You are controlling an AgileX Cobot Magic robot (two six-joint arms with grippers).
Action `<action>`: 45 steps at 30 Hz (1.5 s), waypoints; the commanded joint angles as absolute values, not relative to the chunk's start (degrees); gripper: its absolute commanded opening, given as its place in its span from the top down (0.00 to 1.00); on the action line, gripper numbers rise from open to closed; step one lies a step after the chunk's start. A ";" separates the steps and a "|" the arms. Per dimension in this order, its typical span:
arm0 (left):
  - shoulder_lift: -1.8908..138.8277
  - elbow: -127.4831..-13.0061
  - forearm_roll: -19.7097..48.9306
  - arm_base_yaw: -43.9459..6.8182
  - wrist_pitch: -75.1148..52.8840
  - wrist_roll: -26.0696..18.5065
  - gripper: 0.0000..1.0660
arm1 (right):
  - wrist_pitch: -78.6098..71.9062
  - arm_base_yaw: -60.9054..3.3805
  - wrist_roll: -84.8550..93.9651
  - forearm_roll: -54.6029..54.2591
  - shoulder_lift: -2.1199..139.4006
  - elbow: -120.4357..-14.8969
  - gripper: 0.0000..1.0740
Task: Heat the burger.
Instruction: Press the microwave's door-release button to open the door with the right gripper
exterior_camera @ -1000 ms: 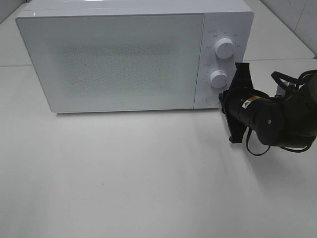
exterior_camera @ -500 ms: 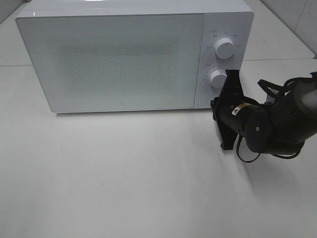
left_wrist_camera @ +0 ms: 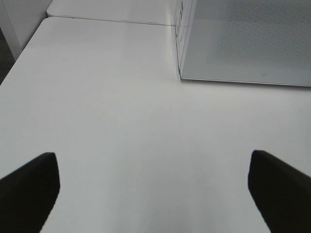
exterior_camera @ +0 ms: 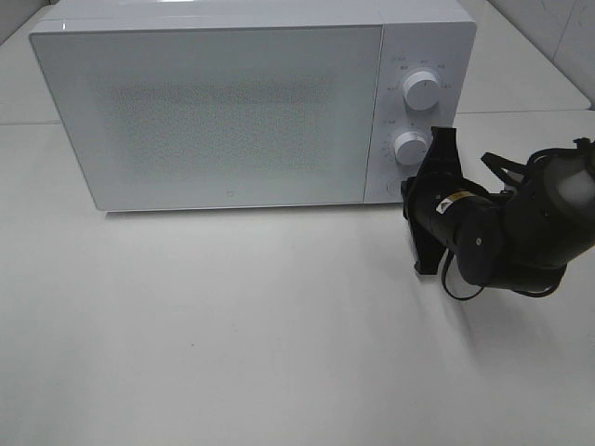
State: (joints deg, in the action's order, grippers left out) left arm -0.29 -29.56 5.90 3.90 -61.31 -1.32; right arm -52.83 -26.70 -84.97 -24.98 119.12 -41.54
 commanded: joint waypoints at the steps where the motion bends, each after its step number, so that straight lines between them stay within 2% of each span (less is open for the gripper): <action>1: -0.63 -29.56 6.02 4.01 -61.25 -1.15 0.08 | -53.46 -26.59 -83.94 -24.92 119.40 -42.86 1.00; 12: -0.63 -29.56 6.02 4.01 -61.25 -1.15 0.08 | -55.06 -26.59 -80.96 -27.50 121.41 -46.07 1.00; 22: -0.63 -29.56 6.02 4.01 -61.25 -1.15 0.08 | -68.12 -26.59 -79.58 -29.91 122.10 -46.75 1.00; 45: -0.63 -29.56 6.02 4.01 -61.25 -1.15 0.08 | -74.60 -24.01 -73.45 -32.43 122.10 -53.97 1.00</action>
State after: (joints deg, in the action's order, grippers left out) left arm -0.29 -29.56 5.84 3.90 -61.31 -1.32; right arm -53.17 -27.33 -74.89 -32.77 123.47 -48.59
